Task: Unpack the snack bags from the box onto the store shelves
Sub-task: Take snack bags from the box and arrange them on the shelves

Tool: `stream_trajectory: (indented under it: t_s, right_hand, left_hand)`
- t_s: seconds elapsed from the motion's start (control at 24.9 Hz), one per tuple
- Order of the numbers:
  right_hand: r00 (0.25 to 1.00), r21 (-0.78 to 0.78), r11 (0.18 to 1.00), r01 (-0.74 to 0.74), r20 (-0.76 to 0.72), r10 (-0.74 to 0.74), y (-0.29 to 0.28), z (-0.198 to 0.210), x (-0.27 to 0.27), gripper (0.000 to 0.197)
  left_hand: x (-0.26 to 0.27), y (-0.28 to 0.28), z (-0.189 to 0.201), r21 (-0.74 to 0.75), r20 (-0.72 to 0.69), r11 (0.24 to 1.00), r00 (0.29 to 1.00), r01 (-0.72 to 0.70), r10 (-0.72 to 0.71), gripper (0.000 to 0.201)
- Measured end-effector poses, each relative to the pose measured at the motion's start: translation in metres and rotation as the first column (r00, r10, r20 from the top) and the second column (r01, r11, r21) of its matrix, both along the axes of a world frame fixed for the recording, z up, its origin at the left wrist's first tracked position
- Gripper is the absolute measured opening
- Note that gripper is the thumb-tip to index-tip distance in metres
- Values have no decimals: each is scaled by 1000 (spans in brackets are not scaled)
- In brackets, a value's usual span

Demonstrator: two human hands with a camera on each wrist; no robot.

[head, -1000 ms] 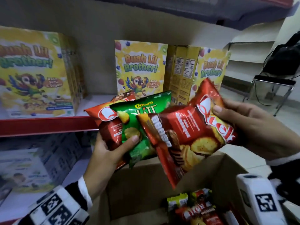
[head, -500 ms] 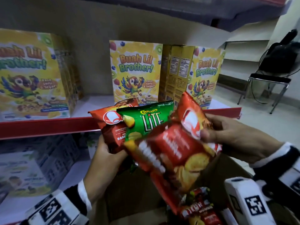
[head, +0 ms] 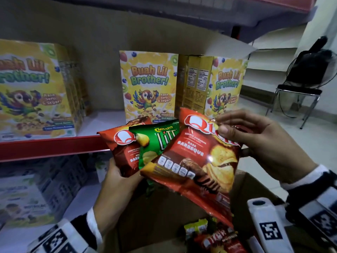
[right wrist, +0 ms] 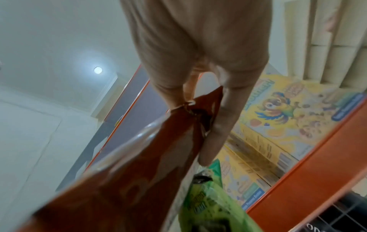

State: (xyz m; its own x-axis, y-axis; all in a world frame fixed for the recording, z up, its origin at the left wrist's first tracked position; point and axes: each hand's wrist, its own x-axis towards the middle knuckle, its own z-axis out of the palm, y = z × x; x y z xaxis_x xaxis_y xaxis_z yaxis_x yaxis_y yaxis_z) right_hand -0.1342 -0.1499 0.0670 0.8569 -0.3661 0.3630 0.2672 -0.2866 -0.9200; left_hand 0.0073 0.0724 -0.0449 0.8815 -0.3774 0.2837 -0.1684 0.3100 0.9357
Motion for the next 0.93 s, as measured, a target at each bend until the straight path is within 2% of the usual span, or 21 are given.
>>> stream_trajectory:
  t_s: [0.08,0.2,0.28,0.36,0.4,0.44,0.52,0.8,0.93]
  right_hand:
    - [1000,-5,1000,-22,20,22,7,-1,-1,38]
    - [993,-16,993,-120,-20,120,13,-3,-1,85]
    - [997,-4,997,-72,36,72,17,-5,1,121]
    - [992,128,989,-80,110,66,19,-5,4,135]
    - [986,212,970,-118,138,90,18,-5,5,138]
    - [981,286,946,-153,158,111,18,-4,5,136]
    - [976,332,924,-189,170,138,18,0,2,126]
    - [971,245,948,-205,169,166,13,5,7,116]
    - [968,237,943,-235,149,204,5,3,19,86]
  left_hand:
    - [-2,-2,1,12,4,1000,1000,5,-5,79]
    - [0,-3,0,3,35,1000,999,19,-19,62]
    - [0,-2,3,-6,57,1000,998,-2,3,64]
    - [-1,-1,6,-52,79,999,997,-5,9,72]
    - [-1,-1,8,-80,84,997,996,1,6,70]
    - [-2,-1,10,-100,83,995,997,7,1,68]
    - [-4,-1,13,-120,79,993,997,21,-11,71]
    - [1,-5,19,-146,99,989,995,16,-1,76]
    - [9,-9,23,-143,97,990,995,4,9,85]
